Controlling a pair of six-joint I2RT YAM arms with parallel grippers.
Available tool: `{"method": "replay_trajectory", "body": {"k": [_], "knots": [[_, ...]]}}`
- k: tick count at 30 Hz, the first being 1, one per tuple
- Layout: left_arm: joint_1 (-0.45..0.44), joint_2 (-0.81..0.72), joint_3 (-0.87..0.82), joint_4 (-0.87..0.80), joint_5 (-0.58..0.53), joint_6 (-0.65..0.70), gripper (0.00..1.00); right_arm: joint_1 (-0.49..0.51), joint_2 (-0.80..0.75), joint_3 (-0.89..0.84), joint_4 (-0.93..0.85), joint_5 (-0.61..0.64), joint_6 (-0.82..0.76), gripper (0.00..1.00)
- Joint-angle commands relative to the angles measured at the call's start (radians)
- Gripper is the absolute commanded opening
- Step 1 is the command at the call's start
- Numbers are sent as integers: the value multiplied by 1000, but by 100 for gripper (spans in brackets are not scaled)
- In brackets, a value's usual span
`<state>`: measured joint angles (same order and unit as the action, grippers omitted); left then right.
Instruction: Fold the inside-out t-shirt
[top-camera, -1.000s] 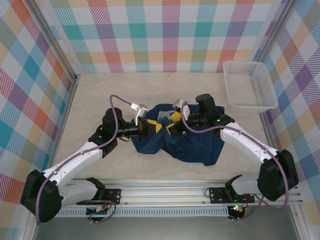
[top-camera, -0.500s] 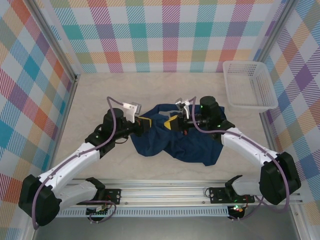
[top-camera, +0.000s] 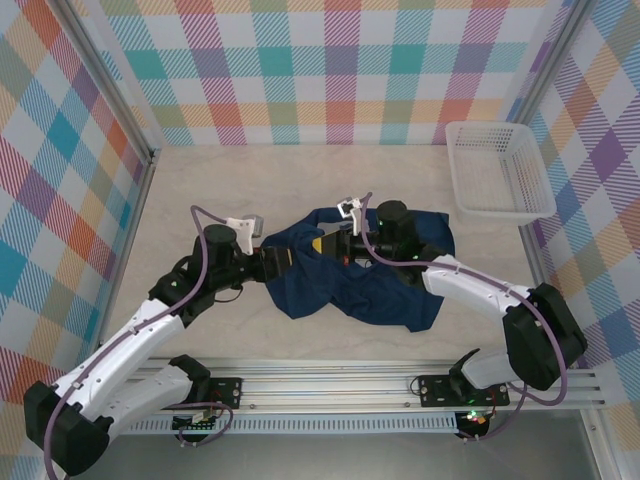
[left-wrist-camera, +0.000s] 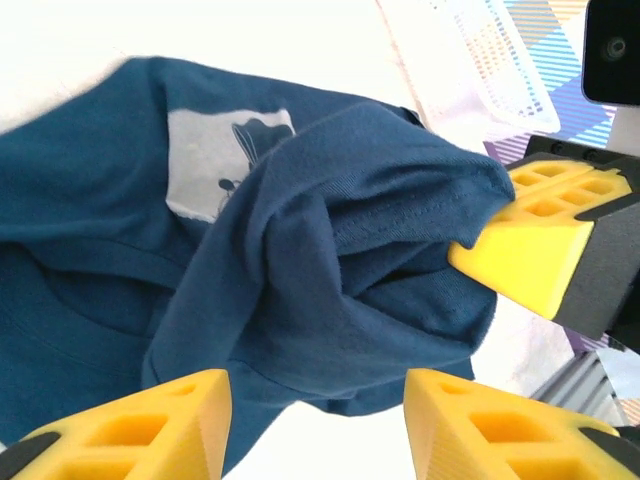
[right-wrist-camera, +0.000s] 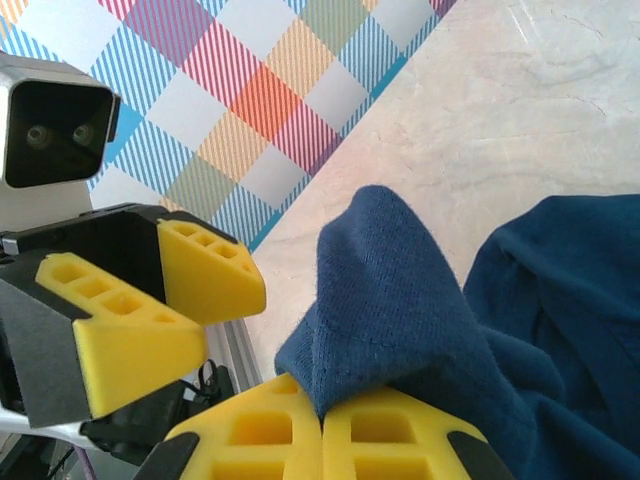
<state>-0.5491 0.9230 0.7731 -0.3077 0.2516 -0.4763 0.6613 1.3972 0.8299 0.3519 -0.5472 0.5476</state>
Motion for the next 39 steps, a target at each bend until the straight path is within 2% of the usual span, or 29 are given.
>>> {"method": "replay_trajectory", "body": {"k": [1,7,11,15,20,23,28,30,34,37,39], "knots": [[3,68,33,72,97,-78,51,13,1,-14,69,30,19,0],[7,214,66,205,134,-91,48,21,-25,-47,69,46,8,0],[15,286,87,255,148,-88,27,21,-56,-73,64,63,-4,0],[41,288,41,399,259,-70,0,20,-109,-88,5,142,-27,0],[49,160,-93,703,471,-42,0,19,-123,-37,-222,390,31,0],[49,93,-141,769,545,-11,0,18,-127,-36,-259,445,32,6],[48,66,-174,825,650,28,0,18,-134,3,-325,415,-81,17],[49,68,-175,837,674,43,0,19,-134,36,-396,359,-179,25],[49,76,-177,835,675,76,0,18,-191,54,-529,302,-341,36],[49,85,-175,842,680,87,0,19,-275,13,-547,271,-394,38],[49,85,-176,839,671,101,0,18,-320,-18,-534,212,-414,35]]}}
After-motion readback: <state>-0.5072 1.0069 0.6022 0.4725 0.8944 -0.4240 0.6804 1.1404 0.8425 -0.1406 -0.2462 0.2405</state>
